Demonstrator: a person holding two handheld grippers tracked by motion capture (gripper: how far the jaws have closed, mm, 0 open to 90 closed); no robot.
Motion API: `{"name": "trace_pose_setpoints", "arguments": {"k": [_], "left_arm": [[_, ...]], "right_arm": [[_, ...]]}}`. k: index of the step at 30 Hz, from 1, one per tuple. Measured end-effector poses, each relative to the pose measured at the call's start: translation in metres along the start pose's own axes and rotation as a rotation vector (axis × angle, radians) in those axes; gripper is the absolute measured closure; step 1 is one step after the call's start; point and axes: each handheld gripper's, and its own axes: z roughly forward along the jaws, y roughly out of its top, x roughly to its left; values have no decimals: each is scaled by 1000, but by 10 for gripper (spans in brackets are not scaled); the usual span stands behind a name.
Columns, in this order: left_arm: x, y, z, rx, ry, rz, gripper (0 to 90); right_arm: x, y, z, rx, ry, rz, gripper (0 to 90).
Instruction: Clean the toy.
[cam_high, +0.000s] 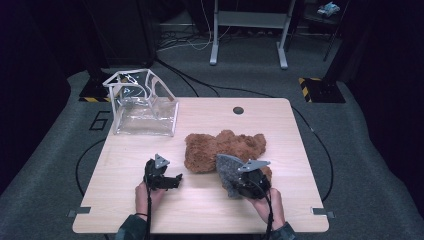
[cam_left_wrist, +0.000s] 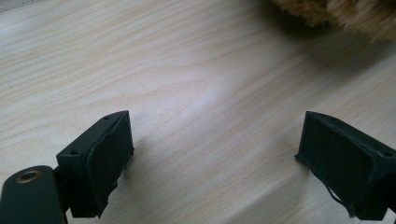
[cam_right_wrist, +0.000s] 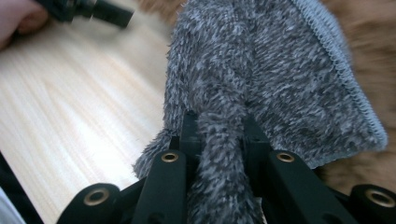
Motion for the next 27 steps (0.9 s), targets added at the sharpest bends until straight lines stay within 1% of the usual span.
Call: {"name": "trace_pose_setpoints", "arguments": {"k": [1,2,4,6,10,11,13,14,15,17,20,22,24,25,26,27], "left_arm": [[0,0,0,-3,2,-1,97],[0,0,0,0,0,0,98],[0,0,0,1,0,0,98],[0,0,0,-1,0,2,98],[0,0,0,-1,1,2,98],[0,0,0,2,4,5,98],[0,0,0,2,3,5,98],[0,0,0,2,4,5,98],[0,0,0,2,3,4,98],[0,0,0,2,-1,-2,98],[0,0,0,-2,0,-2,97],[-1,0,-1,5,5,-3,97],[-2,1,-3,23,5,-1,103],[-3,1,-3,24,0,-11,111],[-4,1,-5,24,-20,-21,117],[-6,1,-7,19,-34,-28,124]], "right_arm": [[-4,0,-4,-17,-12,7,761],[-7,1,-10,-23,-19,22,761],[-15,1,-19,-47,-50,39,762],[-26,1,-28,-68,-80,50,762],[-47,-2,-45,-99,-159,104,763],[-54,-3,-49,-110,-180,108,764],[-65,-5,-53,-113,-211,135,764],[-71,-6,-55,-118,-231,140,764],[-76,-7,-55,-114,-253,156,764],[-88,-11,-57,-122,-269,186,764],[-103,-17,-58,-127,-314,229,765],[-113,-21,-58,-123,-346,255,765],[-121,-25,-57,-118,-371,277,765],[-126,-26,-57,-112,-389,284,765],[-130,-28,-56,-103,-397,291,765],[-133,-29,-55,-108,-404,306,765]]}}
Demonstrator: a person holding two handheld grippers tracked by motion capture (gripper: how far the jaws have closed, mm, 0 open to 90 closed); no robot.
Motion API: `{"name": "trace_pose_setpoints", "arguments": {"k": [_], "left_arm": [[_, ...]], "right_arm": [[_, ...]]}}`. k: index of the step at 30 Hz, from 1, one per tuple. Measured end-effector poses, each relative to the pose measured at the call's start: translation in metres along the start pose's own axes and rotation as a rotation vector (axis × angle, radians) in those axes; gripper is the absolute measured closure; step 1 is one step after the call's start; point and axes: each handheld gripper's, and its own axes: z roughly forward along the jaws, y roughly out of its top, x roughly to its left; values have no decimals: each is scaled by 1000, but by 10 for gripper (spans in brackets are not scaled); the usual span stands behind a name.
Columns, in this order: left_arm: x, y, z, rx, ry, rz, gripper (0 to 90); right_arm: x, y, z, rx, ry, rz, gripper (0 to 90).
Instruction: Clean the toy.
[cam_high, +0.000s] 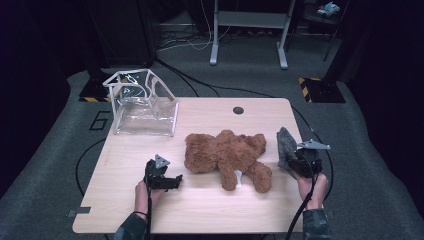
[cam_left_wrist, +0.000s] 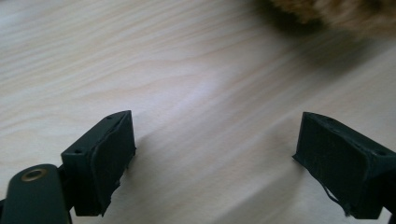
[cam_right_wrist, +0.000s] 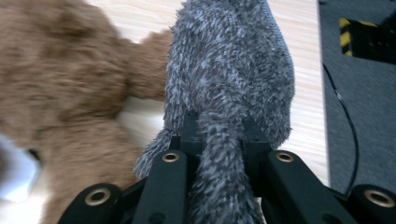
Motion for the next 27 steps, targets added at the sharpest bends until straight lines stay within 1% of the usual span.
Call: {"name": "trace_pose_setpoints", "arguments": {"k": [1,2,3,4,8,10,11,12,14,15,16,17,18,19,20,21,22,24,25,27], "left_arm": [[-3,0,-2,-10,1,-4,128],[-6,1,-4,-15,-9,7,129],[-10,2,-6,-33,-16,-1,132],[-14,2,-8,-42,-24,5,134],[-32,4,-12,-58,-77,27,134],[-44,4,-14,-70,-97,47,134],[-49,5,-14,-74,-107,63,134],[-56,6,-14,-68,-115,86,134],[-66,9,-12,-63,-113,116,135],[-73,10,-10,-69,-111,125,135],[-78,11,-9,-62,-128,127,135],[-84,13,-8,-70,-131,138,136],[-92,16,-6,-66,-143,151,138],[-95,17,-6,-62,-151,156,140],[-101,19,-4,-68,-160,151,140],[-106,21,-2,-64,-164,163,141],[-111,23,0,-65,-178,162,141],[-119,28,3,-69,-185,174,143],[-123,30,4,-68,-197,172,145],[-132,34,8,-66,-193,177,150]], "right_arm": [[-3,-1,2,6,-6,5,765],[-6,-2,4,17,-10,11,765],[-8,-3,5,18,-14,18,765],[-10,-3,7,22,-13,28,765],[-13,-6,11,37,-15,39,765],[-14,-8,13,39,-11,36,765],[-14,-8,13,45,-14,43,765],[-15,-8,14,45,-14,46,765],[-15,-9,14,52,-12,46,765],[-16,-10,14,56,-14,40,765],[-16,-10,15,59,-11,43,765],[-15,-11,15,59,-11,47,764],[-15,-11,15,59,-10,49,765],[-15,-11,15,62,-9,47,764],[-14,-11,15,63,-10,45,765],[-14,-10,15,64,-9,46,764],[-14,-10,15,63,-9,44,764],[-14,-10,14,65,-13,35,764],[-14,-9,14,67,-14,34,765],[-14,-10,14,66,-14,35,764]]}}
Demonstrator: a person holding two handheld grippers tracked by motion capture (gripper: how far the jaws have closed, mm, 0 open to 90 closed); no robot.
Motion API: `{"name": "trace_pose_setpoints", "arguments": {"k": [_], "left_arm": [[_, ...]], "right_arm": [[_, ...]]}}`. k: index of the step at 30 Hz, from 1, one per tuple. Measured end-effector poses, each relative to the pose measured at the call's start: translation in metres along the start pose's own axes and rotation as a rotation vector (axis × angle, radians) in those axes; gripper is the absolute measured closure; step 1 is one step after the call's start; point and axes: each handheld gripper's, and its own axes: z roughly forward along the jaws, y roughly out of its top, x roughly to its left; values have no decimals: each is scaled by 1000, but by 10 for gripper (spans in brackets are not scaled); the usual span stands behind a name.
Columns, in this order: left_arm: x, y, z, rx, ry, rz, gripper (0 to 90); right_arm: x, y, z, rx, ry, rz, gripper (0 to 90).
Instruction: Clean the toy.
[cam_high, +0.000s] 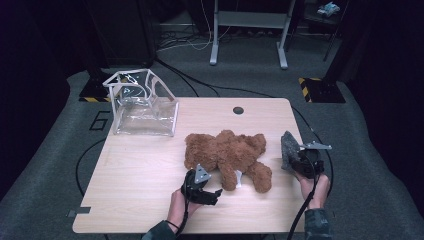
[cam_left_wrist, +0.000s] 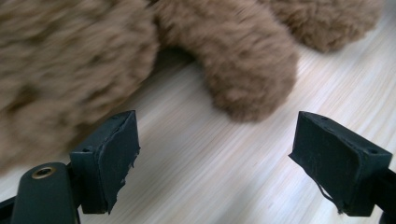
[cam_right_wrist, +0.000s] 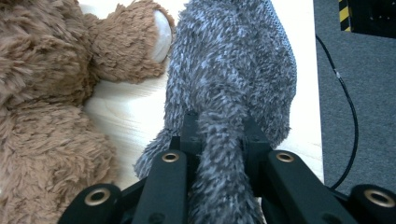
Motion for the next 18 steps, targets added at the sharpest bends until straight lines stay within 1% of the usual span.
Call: {"name": "trace_pose_setpoints", "arguments": {"k": [1,5,6,7,8,9,10,13,15,16,18], "left_arm": [[-3,2,2,8,4,4,151],[-12,9,12,14,0,0,158],[-14,11,15,13,1,-11,161],[-16,13,17,20,8,-12,163],[-18,14,21,10,13,-29,168],[-20,15,24,12,22,-36,174],[-22,16,28,5,22,-58,175],[-29,16,36,-10,38,-93,191],[-33,19,40,-13,48,-104,202],[-34,21,42,-15,70,-96,208],[-35,22,46,-15,72,-122,219]], "right_arm": [[0,0,0,3,4,8,764],[-1,-1,0,3,3,7,764],[-1,-1,0,4,3,9,764],[-1,-1,0,5,3,14,764],[-1,-1,0,4,3,10,764],[-1,-1,0,4,3,12,764],[-1,-1,1,-2,3,13,764],[1,-1,1,5,6,14,764],[1,-1,2,8,5,9,764],[1,-1,2,8,5,9,764],[1,-2,3,11,7,11,764]]}}
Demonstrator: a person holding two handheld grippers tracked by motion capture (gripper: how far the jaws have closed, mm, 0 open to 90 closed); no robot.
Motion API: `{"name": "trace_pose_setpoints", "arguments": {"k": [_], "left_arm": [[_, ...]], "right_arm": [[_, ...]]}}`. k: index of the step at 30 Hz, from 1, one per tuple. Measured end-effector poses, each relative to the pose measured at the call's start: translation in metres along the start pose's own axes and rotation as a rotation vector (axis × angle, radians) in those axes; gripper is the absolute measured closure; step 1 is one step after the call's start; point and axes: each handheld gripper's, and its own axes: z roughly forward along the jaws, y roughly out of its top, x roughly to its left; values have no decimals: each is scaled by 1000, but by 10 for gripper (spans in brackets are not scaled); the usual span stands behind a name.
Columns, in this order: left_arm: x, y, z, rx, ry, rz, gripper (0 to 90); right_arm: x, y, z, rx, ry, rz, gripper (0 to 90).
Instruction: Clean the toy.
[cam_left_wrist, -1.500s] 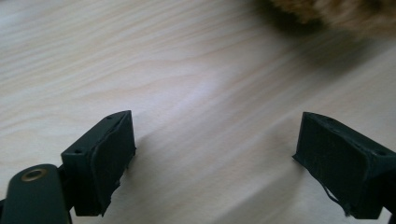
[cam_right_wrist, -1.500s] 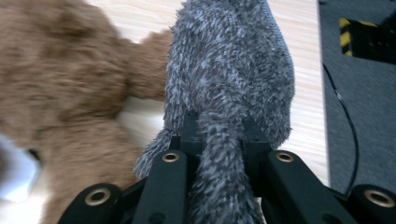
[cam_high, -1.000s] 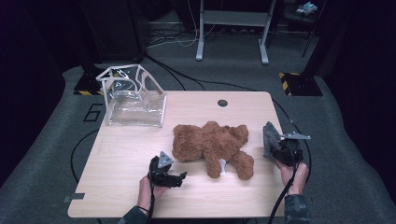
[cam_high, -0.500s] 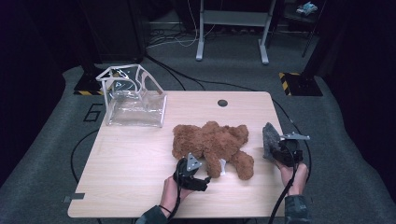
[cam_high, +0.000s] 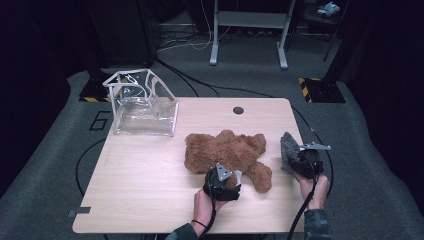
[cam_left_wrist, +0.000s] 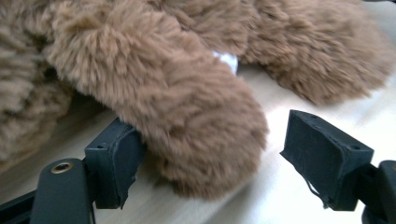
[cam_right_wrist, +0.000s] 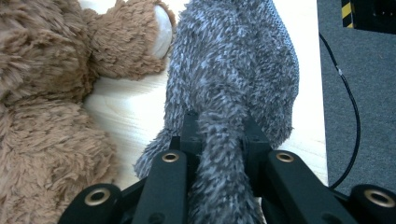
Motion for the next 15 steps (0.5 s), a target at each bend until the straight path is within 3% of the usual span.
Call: {"name": "trace_pose_setpoints", "arguments": {"k": [1,5,11,15], "left_arm": [[-1,0,2,-4,21,4,229],[0,0,9,-8,78,-14,406],[4,3,6,-62,78,-6,616],[9,9,0,-102,80,15,679]], "right_arm": [[0,0,0,-5,1,2,764],[2,0,1,4,9,9,764],[3,0,4,3,14,0,764],[2,-1,3,1,10,2,764]]}}
